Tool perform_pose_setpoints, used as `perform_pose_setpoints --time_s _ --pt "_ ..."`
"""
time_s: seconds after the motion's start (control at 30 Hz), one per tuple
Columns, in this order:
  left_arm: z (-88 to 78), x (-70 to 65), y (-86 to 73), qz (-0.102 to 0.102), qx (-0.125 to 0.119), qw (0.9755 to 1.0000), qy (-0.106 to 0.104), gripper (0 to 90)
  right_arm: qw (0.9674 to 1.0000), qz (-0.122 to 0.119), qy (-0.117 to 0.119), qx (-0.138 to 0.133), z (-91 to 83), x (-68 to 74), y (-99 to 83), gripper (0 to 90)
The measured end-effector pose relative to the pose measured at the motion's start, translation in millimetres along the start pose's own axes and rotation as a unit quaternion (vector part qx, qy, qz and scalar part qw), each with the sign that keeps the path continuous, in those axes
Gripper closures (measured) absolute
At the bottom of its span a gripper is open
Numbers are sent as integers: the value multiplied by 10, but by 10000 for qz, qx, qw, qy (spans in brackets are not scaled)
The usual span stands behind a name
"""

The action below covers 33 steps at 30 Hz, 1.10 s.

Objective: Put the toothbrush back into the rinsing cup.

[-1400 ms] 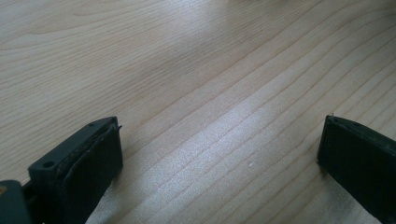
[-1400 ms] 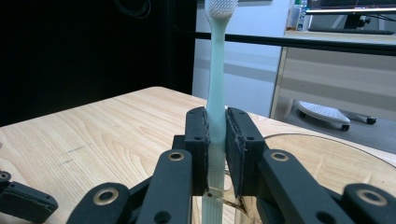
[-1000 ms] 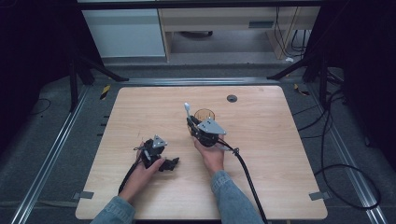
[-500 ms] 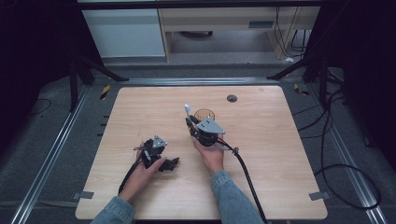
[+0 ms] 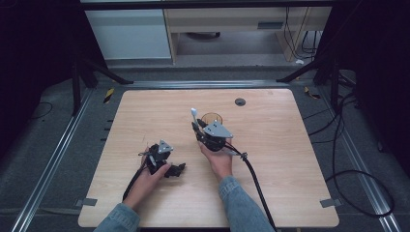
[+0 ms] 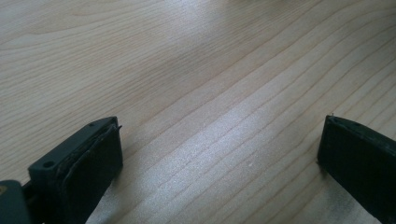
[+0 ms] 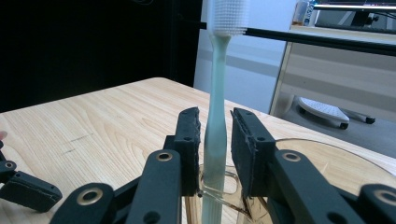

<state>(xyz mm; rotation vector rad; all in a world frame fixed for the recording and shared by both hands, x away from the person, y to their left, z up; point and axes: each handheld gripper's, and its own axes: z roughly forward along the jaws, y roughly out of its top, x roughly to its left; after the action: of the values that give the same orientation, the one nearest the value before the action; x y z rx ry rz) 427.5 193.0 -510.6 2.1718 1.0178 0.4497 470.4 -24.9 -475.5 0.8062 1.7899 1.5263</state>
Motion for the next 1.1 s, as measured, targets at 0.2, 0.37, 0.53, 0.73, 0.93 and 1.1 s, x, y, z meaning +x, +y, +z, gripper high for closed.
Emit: perform_pose_setpoints --time_s 0.2,0.37,0.53,0.73,0.93,1.1 --pt "0 0 0 1 0 10000 0 0 10000 -7 -4 38 -12 0 30 695" --pt "0 0 0 -1 0 10000 -1 0 9999 -105 -4 81 -47 -1 65 657" --pt "0 0 0 2 2 10000 -1 0 9997 -186 -12 126 -107 -12 120 636" --pt "0 0 0 3 2 10000 -1 0 9992 -229 -42 316 -195 -58 167 588" --pt "0 0 0 6 0 10000 -2 0 9986 -152 -83 509 -307 -124 225 470" --pt "0 -1 0 4 1 10000 -2 0 9968 -68 -207 775 -382 -205 262 357"
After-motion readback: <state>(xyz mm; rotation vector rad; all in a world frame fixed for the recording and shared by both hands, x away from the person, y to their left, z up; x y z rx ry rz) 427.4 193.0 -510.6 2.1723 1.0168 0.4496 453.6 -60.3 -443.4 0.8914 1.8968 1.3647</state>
